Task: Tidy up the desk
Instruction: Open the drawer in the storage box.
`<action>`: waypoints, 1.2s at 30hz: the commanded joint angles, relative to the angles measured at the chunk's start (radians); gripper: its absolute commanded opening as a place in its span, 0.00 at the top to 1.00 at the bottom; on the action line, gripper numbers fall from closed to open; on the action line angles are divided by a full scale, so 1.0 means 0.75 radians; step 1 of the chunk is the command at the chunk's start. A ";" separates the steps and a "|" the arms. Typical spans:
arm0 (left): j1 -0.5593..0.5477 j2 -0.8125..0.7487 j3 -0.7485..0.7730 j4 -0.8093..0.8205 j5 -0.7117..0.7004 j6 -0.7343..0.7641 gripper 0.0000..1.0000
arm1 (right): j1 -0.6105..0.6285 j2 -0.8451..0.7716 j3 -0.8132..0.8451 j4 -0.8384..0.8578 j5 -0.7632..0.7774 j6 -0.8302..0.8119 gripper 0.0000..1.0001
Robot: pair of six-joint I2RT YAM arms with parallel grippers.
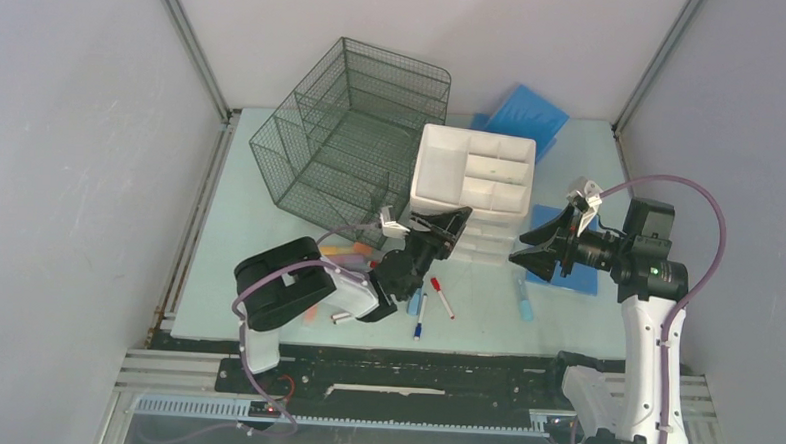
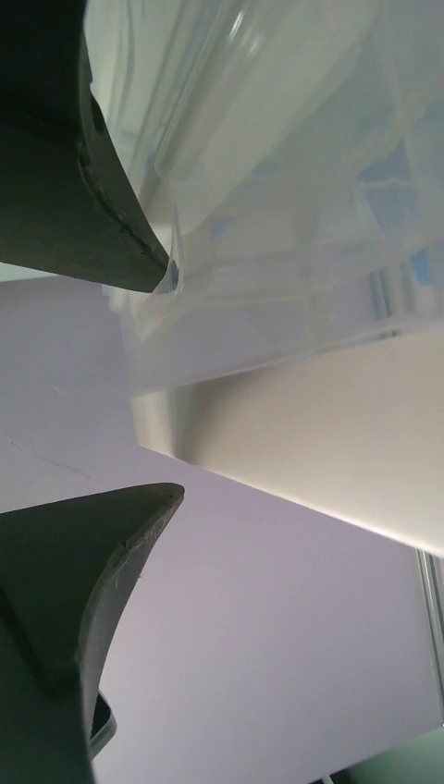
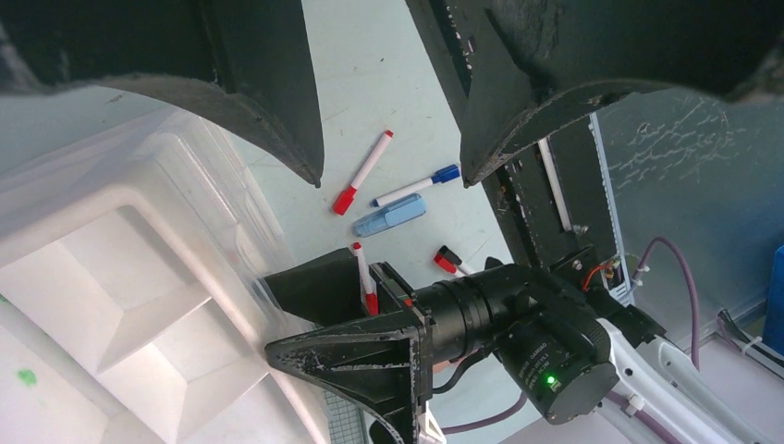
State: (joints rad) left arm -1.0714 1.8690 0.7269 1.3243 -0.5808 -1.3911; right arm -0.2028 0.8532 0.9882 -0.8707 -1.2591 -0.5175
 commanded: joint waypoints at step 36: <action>-0.208 -0.119 -0.114 0.265 -0.087 0.407 0.38 | -0.052 -0.014 -0.003 -0.025 -0.034 -0.045 0.36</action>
State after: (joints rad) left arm -1.1862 1.8801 0.6773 1.4418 -0.6186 -1.1656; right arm -0.2329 0.8444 0.9882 -0.8806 -1.2659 -0.5339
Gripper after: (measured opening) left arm 0.616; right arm 0.641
